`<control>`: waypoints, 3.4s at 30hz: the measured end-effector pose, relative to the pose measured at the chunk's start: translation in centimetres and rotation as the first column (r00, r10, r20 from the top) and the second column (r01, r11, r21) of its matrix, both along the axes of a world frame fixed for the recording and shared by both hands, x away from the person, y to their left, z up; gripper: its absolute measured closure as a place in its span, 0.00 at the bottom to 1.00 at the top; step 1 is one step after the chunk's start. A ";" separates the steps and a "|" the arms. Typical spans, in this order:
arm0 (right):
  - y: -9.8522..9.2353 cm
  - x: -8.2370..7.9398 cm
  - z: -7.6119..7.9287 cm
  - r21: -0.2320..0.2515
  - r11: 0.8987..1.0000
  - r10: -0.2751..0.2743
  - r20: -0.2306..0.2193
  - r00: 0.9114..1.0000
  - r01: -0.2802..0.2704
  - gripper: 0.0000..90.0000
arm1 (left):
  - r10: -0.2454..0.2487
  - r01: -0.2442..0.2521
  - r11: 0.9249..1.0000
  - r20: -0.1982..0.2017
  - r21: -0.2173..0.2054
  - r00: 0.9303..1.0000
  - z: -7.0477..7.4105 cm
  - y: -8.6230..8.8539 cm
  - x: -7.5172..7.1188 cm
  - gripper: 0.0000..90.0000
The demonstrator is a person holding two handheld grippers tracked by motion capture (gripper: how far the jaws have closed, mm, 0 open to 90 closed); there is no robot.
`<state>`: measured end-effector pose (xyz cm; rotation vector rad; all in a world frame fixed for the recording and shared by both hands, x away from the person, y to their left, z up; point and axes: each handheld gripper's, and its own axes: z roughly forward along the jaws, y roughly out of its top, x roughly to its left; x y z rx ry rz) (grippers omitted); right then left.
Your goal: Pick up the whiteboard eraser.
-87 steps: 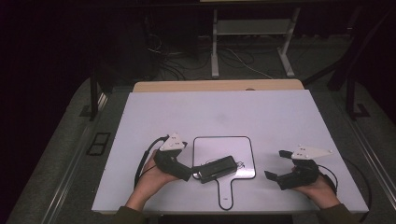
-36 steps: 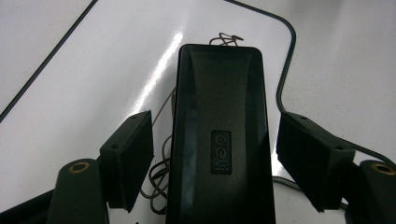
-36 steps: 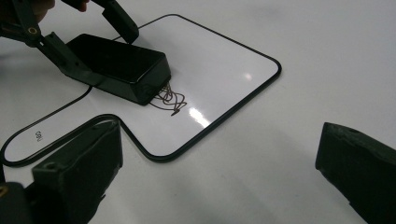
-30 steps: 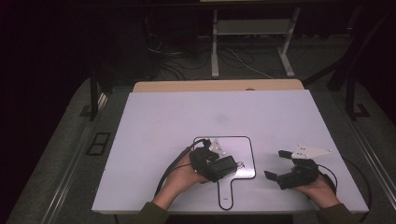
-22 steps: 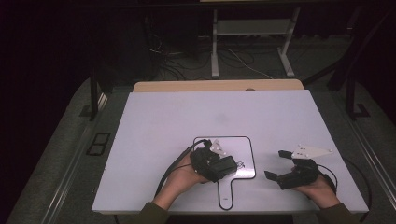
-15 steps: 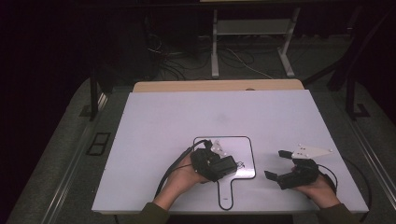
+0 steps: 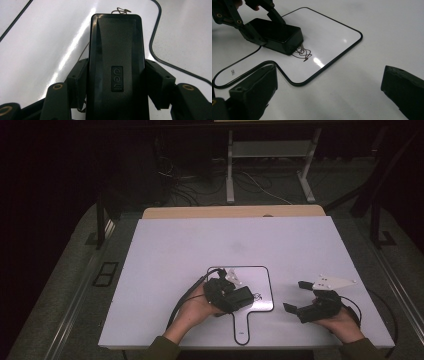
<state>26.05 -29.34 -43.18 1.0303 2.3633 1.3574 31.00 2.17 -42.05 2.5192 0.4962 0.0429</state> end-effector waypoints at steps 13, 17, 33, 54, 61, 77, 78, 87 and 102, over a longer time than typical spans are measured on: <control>0.0 0.0 0.0 0.001 1.000 0.000 -0.001 1.000 0.000 0.00 | 0.032 -0.032 0.999 0.015 -0.034 0.999 1.4 2.1 0.7 0.43; 0.0 0.0 0.0 0.001 1.000 0.000 0.000 1.000 0.000 0.00 | 0.053 -0.053 0.998 0.022 -0.019 0.998 1.4 3.0 1.1 0.43; 0.0 0.0 0.0 0.000 1.000 -0.001 -0.001 1.000 0.001 0.00 | 0.149 -0.150 0.988 0.042 0.033 0.988 0.6 5.4 2.8 0.44; -0.1 0.0 0.0 0.001 1.000 -0.003 -0.004 1.000 0.003 0.00 | 0.153 -0.155 0.987 0.040 0.047 0.987 0.0 5.0 3.1 0.43; -0.1 0.1 0.0 0.001 1.000 -0.003 -0.002 1.000 0.003 0.00 | 0.145 -0.147 0.988 0.047 0.055 0.988 -0.1 4.9 3.0 0.43; -0.1 0.1 -0.1 -0.001 1.000 -0.002 -0.003 1.000 0.002 0.00 | 0.032 -0.039 0.995 0.072 0.088 0.997 0.0 1.8 1.2 0.43; -0.1 0.1 -0.1 -0.002 1.000 -0.002 -0.002 1.000 0.002 0.00 | 0.029 -0.035 0.996 0.069 0.085 0.997 0.0 1.6 1.1 0.43; -0.1 0.1 -0.1 -0.004 1.000 -0.001 -0.003 1.000 0.001 0.00 | 0.028 -0.032 0.997 0.055 0.071 0.998 -0.1 1.5 1.3 0.43; -0.1 0.1 -0.1 -0.008 1.000 0.001 -0.004 1.000 -0.001 0.00 | 0.142 -0.147 0.987 0.066 0.069 0.988 -0.1 4.5 3.1 0.43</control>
